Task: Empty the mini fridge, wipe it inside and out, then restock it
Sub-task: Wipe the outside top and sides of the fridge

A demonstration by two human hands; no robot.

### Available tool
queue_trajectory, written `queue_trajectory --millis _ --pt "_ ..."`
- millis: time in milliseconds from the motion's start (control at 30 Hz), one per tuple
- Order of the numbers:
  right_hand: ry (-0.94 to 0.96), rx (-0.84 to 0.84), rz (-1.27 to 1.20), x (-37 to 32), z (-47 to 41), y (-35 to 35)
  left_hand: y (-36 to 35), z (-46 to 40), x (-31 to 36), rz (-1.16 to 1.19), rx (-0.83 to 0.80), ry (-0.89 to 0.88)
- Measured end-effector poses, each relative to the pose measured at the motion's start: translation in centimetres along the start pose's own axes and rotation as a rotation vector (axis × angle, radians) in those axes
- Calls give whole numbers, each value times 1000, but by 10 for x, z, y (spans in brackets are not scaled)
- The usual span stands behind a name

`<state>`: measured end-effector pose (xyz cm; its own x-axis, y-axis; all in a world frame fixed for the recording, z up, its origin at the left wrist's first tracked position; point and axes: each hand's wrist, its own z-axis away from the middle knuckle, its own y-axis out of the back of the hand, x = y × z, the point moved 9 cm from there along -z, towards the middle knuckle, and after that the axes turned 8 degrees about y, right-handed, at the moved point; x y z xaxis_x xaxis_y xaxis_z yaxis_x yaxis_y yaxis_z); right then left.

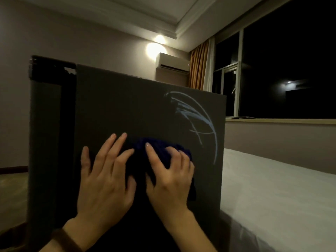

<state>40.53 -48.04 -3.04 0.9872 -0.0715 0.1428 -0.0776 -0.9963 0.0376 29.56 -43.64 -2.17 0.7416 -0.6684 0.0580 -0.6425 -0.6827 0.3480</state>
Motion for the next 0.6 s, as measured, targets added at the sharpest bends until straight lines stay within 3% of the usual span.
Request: queue_trajectory --millis 100,233,267,333,500,567,600 --pt "-208 74 34 81 7 -3 -5 -2 -1 -10 -54 -10" --pt "-938 120 -19 196 44 -4 -13 -3 0 -81 -100 -6" --pt "-1027 101 -27 201 52 -5 -14 -2 0 -89 -107 1" --pt "-955 59 -24 175 54 -7 -16 -2 0 -88 -120 12" --pt "-323 9 -54 46 57 -5 -17 -1 1 -96 -138 15" --pt "-189 6 -61 57 45 -7 -16 -1 2 -93 -134 -3" --pt "-210 33 -46 78 37 -6 -15 -1 2 -84 -125 -11"
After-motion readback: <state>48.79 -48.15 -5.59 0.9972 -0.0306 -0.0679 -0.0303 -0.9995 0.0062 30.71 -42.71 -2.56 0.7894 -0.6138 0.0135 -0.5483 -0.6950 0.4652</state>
